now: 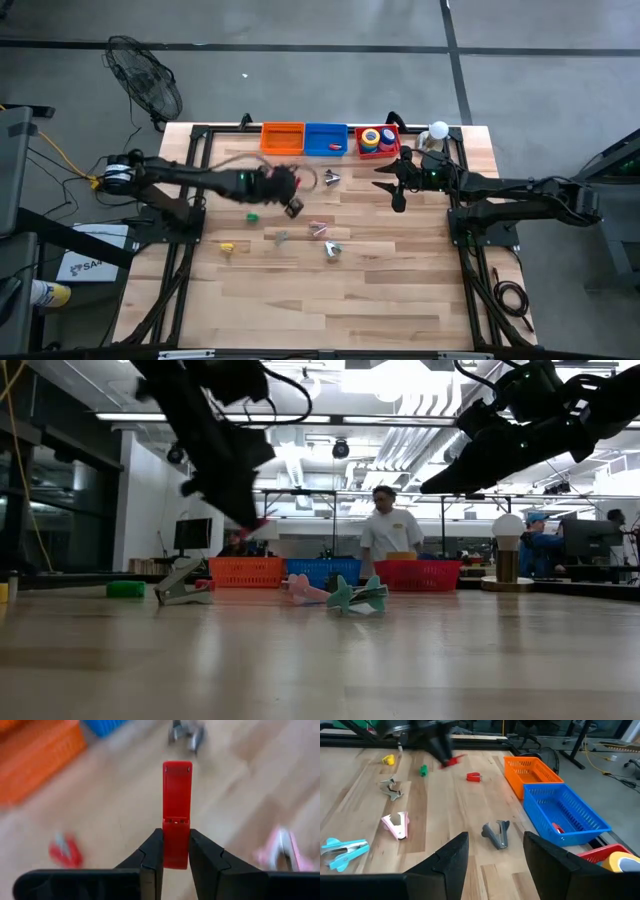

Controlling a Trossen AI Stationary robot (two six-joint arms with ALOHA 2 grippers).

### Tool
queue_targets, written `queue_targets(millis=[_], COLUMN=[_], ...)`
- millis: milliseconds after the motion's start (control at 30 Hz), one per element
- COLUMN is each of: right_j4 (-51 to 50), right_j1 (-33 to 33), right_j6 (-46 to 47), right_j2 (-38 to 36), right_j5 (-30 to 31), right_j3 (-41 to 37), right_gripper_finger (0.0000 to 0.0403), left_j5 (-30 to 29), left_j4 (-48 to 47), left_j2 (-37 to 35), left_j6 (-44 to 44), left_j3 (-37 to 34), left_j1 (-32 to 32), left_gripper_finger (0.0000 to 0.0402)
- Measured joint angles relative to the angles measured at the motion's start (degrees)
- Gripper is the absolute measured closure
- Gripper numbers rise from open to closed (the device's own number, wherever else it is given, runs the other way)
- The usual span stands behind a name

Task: Pick and place Stapler, Stapler remover, tape
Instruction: Put the red stapler into the blue bin

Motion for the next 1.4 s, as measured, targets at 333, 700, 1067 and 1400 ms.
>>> queue_targets(millis=[333, 700, 1067, 1400], right_j4=[0.1, 3.1, 5.3, 5.0], right_j1=[0.0, 0.0, 0.0, 0.0], right_j6=[-0.3, -0.2, -0.2, 1.3], right_j2=[0.0, 0.0, 0.1, 1.0], right_j5=[1.3, 5.7, 6.0, 6.1], right_j3=[0.0, 0.0, 0.0, 0.0], right_gripper_finger=[0.0221, 0.0221, 0.0221, 0.0221], left_j5=[13.1, 22.0, 19.3, 17.7], left_j4=[19.2, 24.1, 10.1, -2.3], left_j2=[0.9, 11.4, 27.4, 32.8], left_j6=[12.2, 21.0, 26.7, 26.7], left_j3=[0.1, 6.4, 27.9, 37.7], left_j1=[17.7, 28.3, 29.5, 29.4], left_gripper_finger=[0.0337, 0.0337, 0.0337, 0.0328])
